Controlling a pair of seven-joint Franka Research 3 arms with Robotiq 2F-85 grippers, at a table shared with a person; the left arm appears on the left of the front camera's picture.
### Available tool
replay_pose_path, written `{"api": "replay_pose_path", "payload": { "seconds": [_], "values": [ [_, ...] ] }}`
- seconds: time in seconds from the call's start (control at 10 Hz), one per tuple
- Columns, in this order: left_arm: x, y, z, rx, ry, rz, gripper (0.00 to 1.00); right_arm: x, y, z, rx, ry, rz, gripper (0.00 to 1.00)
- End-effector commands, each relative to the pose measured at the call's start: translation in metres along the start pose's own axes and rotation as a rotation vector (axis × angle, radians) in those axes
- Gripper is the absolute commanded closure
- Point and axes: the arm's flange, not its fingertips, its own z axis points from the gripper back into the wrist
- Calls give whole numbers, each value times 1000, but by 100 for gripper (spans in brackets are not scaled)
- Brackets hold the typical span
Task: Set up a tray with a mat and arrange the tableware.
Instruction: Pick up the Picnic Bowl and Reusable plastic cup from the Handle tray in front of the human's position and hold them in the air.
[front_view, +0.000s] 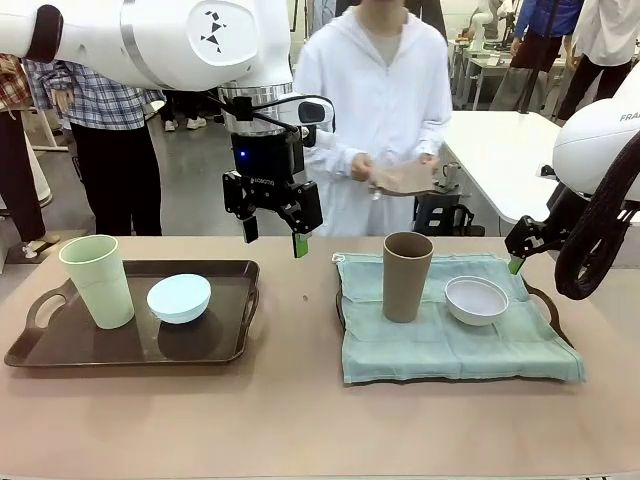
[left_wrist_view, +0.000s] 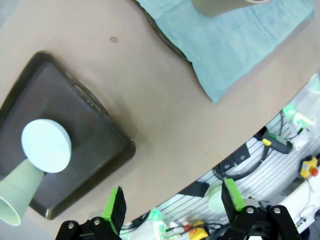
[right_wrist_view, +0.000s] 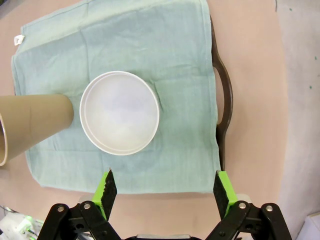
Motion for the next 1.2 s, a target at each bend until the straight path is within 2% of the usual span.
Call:
{"api": "replay_pose_path", "payload": {
  "seconds": [0.0, 0.3, 0.6, 0.7, 0.8, 0.9, 1.0, 1.1],
  "values": [
    [-27, 31, 10, -33, 15, -7, 0, -7, -18, 9, 22, -9, -60, 0],
    [-121, 134, 16, -49, 18, 97, 0, -31, -68, 21, 98, 14, -155, 0],
    [-202, 188, 42, -38, -71, 192, 0, -57, -124, 33, 188, 34, -270, 0],
    [-209, 187, 44, -43, -70, 216, 0, -56, -127, 30, 53, 2, -430, 0],
    [-182, 187, 39, -58, -38, 180, 0, -46, -112, 32, 134, 38, -249, 0],
    [-182, 187, 39, -58, -38, 180, 0, -52, -129, 35, 128, 28, -321, 0],
    [-209, 194, 49, -59, -69, 211, 0, -46, -133, 37, 266, 80, -249, 0],
    [-226, 205, 50, -150, -121, 229, 0, -47, -155, 39, 394, 98, -255, 0]
  ]
}}
